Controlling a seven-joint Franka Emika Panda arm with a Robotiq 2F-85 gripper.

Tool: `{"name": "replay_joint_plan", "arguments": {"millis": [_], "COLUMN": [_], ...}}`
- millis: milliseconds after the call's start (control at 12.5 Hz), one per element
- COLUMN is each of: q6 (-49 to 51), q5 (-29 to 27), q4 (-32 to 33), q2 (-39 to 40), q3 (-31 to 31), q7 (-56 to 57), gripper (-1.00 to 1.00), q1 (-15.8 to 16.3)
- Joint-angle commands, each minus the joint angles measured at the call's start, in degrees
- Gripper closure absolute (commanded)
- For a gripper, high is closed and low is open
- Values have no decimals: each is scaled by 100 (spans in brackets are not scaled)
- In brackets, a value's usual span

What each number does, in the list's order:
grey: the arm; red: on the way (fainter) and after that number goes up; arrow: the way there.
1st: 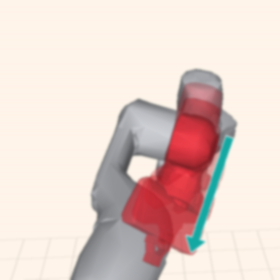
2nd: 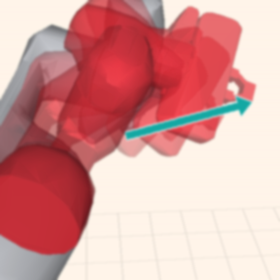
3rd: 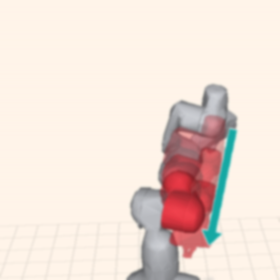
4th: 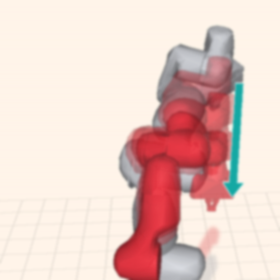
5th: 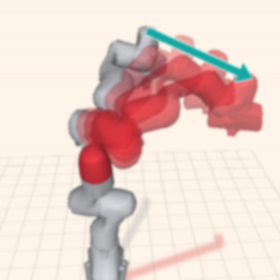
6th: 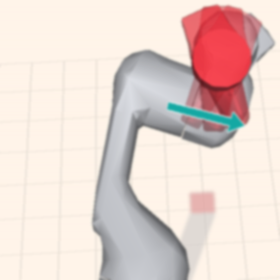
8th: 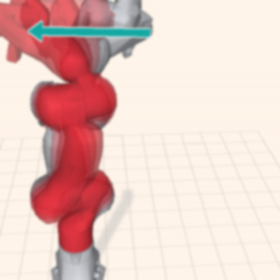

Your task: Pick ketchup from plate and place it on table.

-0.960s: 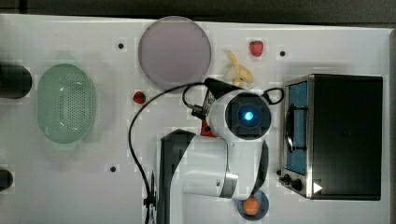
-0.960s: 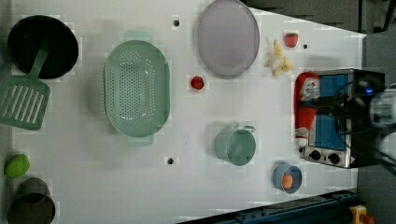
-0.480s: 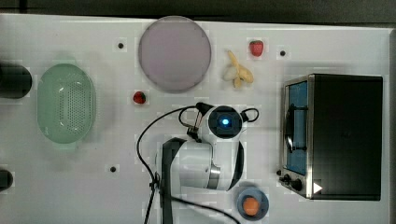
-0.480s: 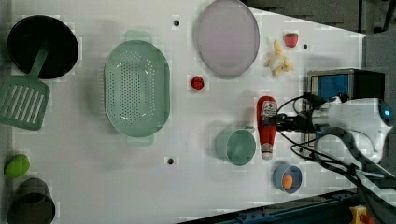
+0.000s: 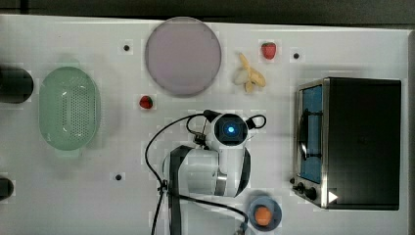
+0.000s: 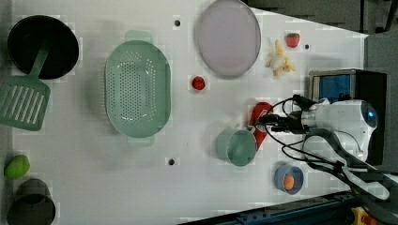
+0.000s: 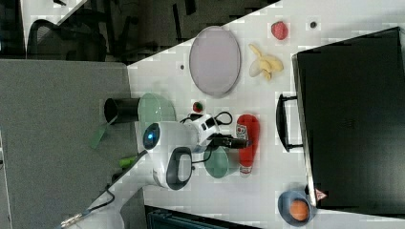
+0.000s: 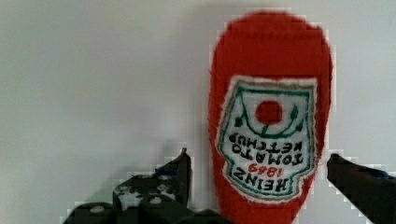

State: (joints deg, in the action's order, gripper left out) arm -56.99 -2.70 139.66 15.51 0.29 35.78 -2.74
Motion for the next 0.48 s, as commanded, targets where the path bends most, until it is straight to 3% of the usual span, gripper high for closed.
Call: {"name": "replay_joint_plan", "arguments": {"millis": [80,480], "q6": [587,3136], "q5": [-99,-93], "q4": [-464,-1733], "q2": [-1032,-2331], "q3": [-13,-86], "q7": [-433,-2299], "gripper": [-100,-100], "q1": [-51,-34]}}
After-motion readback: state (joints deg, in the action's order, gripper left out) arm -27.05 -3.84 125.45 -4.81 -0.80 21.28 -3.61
